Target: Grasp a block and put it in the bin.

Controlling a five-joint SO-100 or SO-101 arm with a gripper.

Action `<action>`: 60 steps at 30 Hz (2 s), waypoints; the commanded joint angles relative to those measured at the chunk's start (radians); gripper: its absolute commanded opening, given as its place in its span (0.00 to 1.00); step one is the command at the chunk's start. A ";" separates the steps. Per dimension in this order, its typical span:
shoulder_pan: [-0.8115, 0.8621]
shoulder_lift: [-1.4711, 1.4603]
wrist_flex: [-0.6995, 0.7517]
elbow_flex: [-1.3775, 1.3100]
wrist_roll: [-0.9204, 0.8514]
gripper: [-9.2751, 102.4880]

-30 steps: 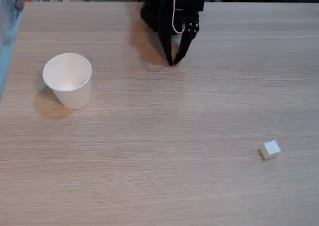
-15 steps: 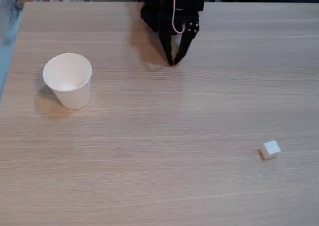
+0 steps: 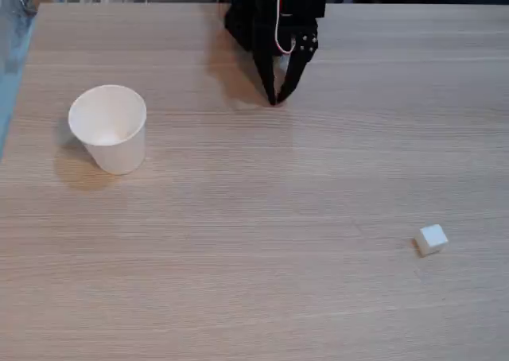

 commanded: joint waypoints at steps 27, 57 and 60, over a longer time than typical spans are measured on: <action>-0.097 -0.649 -0.186 -0.482 0.031 0.08; -0.387 -1.112 -0.474 -0.707 0.143 0.39; -0.387 -1.137 -0.503 -0.712 0.129 0.40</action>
